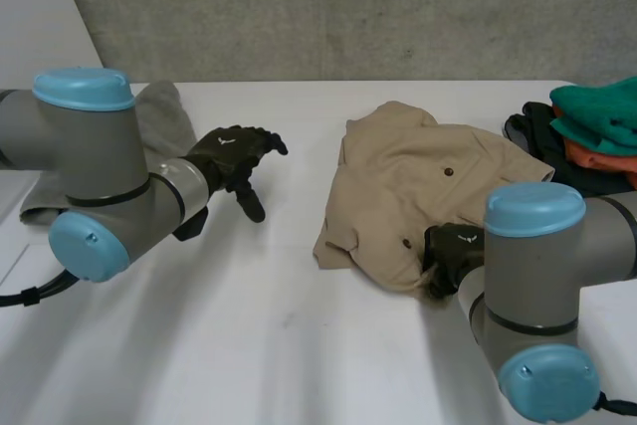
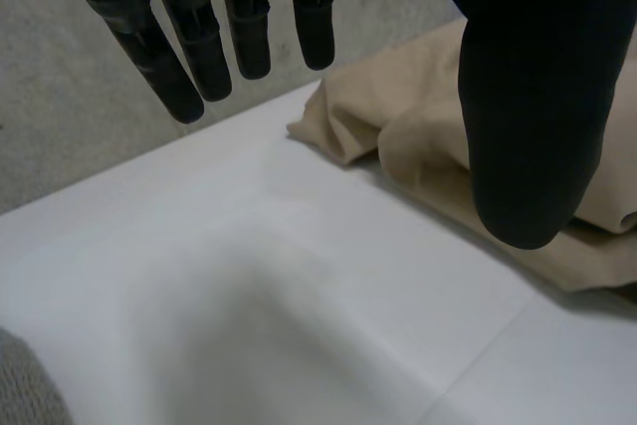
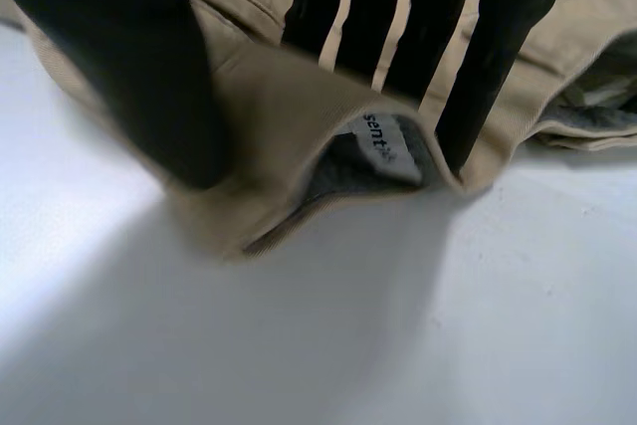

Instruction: Fold the laundry.

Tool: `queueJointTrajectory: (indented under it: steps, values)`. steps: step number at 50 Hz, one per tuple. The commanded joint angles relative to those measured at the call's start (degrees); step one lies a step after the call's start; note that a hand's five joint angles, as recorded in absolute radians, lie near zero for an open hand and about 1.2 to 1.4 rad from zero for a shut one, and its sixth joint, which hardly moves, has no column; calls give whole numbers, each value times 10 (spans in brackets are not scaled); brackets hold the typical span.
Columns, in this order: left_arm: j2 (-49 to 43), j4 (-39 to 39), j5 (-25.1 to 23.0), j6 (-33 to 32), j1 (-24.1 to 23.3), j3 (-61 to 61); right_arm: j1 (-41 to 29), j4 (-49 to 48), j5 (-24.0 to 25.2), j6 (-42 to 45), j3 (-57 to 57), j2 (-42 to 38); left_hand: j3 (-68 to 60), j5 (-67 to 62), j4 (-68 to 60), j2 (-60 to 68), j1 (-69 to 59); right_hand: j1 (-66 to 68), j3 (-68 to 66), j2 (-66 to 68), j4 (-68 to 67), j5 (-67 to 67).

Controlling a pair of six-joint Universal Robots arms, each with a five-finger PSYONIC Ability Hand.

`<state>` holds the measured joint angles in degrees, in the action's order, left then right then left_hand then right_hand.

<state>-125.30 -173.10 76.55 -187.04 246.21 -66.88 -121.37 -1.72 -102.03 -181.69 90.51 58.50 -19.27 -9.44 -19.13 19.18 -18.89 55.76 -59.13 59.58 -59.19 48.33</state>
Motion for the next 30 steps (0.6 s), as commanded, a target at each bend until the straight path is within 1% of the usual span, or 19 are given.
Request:
queueJointTrajectory:
  steps: [1,7,10,13,17,23,27,30]
  values:
    - [27,-23,20,12,-19,-39,1,-20,9,27,-16,40,-34,-32,-35,35,-38,242,-209,204,-208,217]
    - [7,-34,34,38,-36,-33,-4,-17,23,77,-11,144,-29,-27,-30,30,-33,242,-209,204,-208,217]
    - [-17,-31,30,49,-51,-12,-12,-10,38,102,-14,189,-94,-93,-96,95,-98,242,-209,204,-208,217]
    - [-47,-20,22,57,-63,19,-21,-6,52,119,-25,221,-106,-105,-108,107,-110,242,-209,204,-208,217]
    - [-85,18,21,69,-77,62,-33,11,68,123,-44,247,-36,-34,-37,37,-40,242,-209,204,-208,217]
    - [-122,56,22,105,-114,107,-59,54,90,114,-70,273,-36,-34,-37,36,-39,242,-209,204,-208,217]
    - [-132,61,25,142,-132,116,-76,72,94,100,-80,293,-46,-44,-47,47,-49,242,-209,204,-208,217]
    - [-128,62,32,178,-143,113,-79,71,94,96,-85,302,-84,-83,-86,85,-88,242,-209,204,-208,217]
